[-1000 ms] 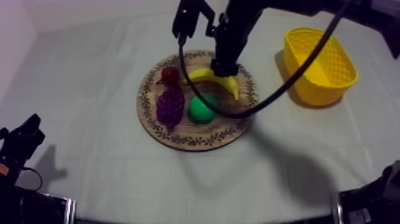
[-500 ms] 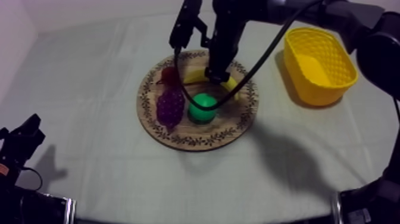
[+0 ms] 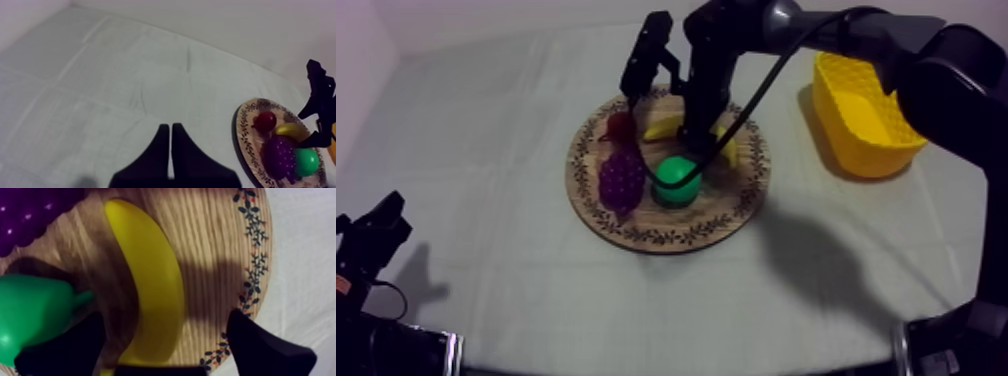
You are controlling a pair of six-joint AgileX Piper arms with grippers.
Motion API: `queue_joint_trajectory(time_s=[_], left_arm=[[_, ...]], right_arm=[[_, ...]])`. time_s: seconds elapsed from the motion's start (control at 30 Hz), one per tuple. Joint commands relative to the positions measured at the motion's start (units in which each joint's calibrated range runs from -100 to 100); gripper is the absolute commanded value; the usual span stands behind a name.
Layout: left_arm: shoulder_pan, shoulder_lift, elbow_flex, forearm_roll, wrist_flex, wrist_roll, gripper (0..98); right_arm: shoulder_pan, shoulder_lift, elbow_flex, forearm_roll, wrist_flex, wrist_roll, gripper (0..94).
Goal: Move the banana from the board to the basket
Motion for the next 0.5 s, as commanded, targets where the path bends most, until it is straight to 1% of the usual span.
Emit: queue_joint_trajectory(time_s=[0.0,0.13,0.33,0.47], left_arm=[[0.03,-0.03,0.03,0.02,-0.02,-0.02,0.1],[0.03,-0.03,0.03,0.02,-0.02,-0.02,0.1],[0.03,-0.03,0.03,0.02,-0.02,-0.02,0.1],[0.03,-0.03,0.03,0.02,-0.02,-0.02,0.1]], right_arm=[[0.02,0.04,0.13,-0.18,-0.56,-0.17,78.8],[-0.19,0.32,0.29,-0.08,-0.95,-0.30,71.6],[-0.65,0.89,0.00,-1.20,0.54,0.66,50.2],[-0.63,0.99,0.10,-1.69,0.83,1.05,44.7]])
